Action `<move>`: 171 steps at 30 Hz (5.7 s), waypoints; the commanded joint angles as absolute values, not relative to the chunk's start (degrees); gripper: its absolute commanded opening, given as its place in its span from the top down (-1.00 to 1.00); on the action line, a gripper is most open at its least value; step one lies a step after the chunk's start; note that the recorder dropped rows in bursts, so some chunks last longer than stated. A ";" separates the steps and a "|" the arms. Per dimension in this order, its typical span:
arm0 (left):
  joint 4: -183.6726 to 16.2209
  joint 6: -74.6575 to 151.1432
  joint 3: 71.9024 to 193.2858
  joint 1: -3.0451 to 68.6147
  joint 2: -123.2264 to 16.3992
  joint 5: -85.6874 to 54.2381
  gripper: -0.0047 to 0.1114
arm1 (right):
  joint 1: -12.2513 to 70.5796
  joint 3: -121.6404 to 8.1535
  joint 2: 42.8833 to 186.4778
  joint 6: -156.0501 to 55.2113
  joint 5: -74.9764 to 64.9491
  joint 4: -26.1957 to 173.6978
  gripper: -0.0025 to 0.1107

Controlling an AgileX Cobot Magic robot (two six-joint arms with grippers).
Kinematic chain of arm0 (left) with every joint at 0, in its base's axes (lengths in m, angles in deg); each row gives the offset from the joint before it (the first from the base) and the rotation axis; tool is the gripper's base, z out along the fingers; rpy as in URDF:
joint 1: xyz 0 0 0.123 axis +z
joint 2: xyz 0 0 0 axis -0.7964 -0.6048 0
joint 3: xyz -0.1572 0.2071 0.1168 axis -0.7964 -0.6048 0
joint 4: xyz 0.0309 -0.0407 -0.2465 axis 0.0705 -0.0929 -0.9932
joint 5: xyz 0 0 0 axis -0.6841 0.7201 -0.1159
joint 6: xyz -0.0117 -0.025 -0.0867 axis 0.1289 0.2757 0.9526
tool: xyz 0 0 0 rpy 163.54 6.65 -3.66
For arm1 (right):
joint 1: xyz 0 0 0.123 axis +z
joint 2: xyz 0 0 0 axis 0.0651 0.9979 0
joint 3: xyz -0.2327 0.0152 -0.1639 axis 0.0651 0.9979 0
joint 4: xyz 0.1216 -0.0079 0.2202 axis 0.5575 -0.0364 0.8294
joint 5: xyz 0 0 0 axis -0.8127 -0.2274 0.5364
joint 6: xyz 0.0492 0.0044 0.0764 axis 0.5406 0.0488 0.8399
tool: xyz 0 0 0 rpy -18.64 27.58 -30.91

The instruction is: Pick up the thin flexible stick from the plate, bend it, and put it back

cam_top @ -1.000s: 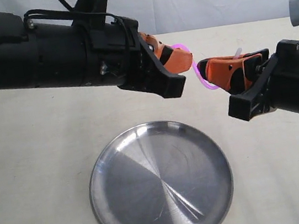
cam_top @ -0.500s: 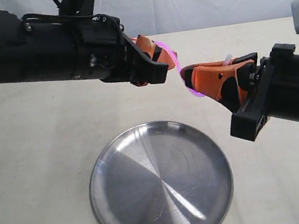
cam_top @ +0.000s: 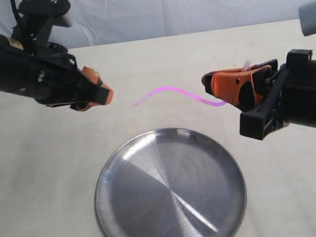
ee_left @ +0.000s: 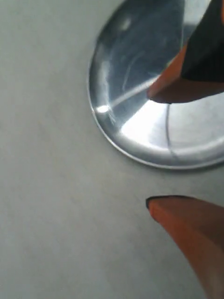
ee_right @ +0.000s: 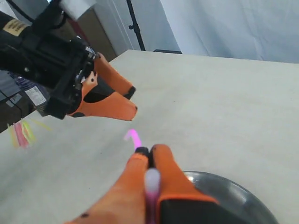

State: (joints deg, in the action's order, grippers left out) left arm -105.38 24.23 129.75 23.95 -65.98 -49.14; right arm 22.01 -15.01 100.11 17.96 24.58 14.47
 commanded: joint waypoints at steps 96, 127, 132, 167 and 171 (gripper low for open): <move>-81.41 56.84 104.05 31.58 -28.20 -31.16 0.92 | 13.79 -15.98 65.96 42.98 2.04 -11.06 0.93; -81.16 56.83 104.05 31.58 -28.20 -30.59 0.92 | -3.25 3.82 43.43 -46.71 -28.49 74.46 0.93; -81.06 56.83 104.05 31.58 -28.20 -30.58 0.92 | -3.25 5.10 43.15 -46.71 -27.56 74.35 0.93; -81.25 42.20 87.33 32.85 -4.75 -23.63 0.92 | -3.13 8.04 43.15 -46.50 -25.69 74.46 0.93; -84.53 42.20 81.34 37.72 4.19 -26.59 0.92 | -3.13 8.04 43.15 -46.50 -25.69 74.36 0.93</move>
